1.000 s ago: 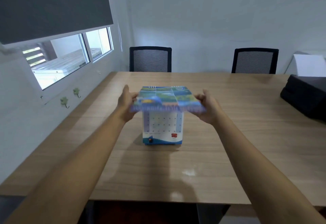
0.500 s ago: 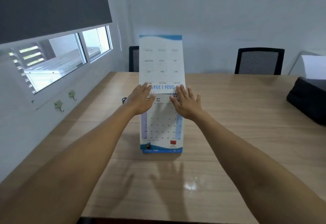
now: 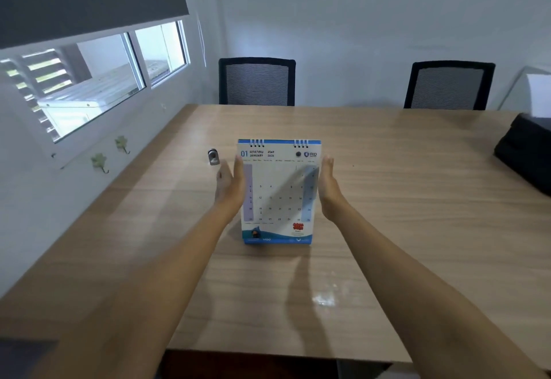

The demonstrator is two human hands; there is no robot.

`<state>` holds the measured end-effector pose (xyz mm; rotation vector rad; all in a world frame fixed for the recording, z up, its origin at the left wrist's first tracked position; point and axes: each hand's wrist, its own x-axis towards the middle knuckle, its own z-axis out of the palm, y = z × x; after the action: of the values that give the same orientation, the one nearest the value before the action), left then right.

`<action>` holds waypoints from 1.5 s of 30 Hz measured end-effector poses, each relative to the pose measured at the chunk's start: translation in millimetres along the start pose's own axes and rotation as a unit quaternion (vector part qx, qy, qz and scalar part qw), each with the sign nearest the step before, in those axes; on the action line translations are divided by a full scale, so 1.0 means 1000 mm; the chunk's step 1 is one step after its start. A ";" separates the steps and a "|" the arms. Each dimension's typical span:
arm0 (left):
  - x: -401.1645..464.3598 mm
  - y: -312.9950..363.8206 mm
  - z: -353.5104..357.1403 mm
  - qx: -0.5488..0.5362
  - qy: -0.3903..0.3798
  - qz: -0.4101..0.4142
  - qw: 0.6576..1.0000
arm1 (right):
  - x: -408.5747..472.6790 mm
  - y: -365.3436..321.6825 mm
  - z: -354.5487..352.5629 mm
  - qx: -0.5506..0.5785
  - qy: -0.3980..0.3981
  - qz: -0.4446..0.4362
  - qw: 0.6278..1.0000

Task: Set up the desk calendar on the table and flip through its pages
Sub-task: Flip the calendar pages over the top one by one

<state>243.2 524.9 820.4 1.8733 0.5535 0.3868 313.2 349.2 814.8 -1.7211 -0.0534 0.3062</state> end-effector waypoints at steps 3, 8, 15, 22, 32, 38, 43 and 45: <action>-0.011 -0.007 0.004 -0.071 -0.063 -0.046 0.994 | -0.018 0.002 -0.002 0.049 -0.040 0.010 0.998; -0.019 -0.002 0.000 -0.101 -0.095 -0.056 0.989 | -0.034 0.003 -0.003 0.097 -0.066 -0.005 0.993; -0.026 0.008 -0.021 -0.078 -0.025 -0.069 0.994 | -0.044 -0.002 -0.014 0.059 -0.058 -0.002 0.997; -0.022 0.044 -0.051 -0.141 -0.016 -0.078 0.987 | -0.049 -0.041 -0.054 0.105 -0.036 -0.010 0.994; -0.016 0.099 -0.047 -0.031 -0.044 0.055 0.997 | -0.054 -0.104 -0.039 0.037 -0.040 -0.103 0.993; 0.003 0.100 -0.028 0.108 -0.050 0.037 0.992 | -0.021 -0.101 -0.021 -0.055 -0.067 -0.151 0.985; 0.021 0.081 -0.020 0.163 -0.043 0.100 0.981 | 0.016 -0.073 -0.014 -0.240 -0.024 -0.134 0.961; 0.028 0.072 -0.020 0.187 -0.041 0.093 0.977 | 0.008 -0.072 -0.013 -0.268 -0.016 -0.120 0.956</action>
<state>269.6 534.3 895.3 2.3039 0.4154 0.3413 333.8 351.4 884.9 -2.2205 -0.3973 0.1420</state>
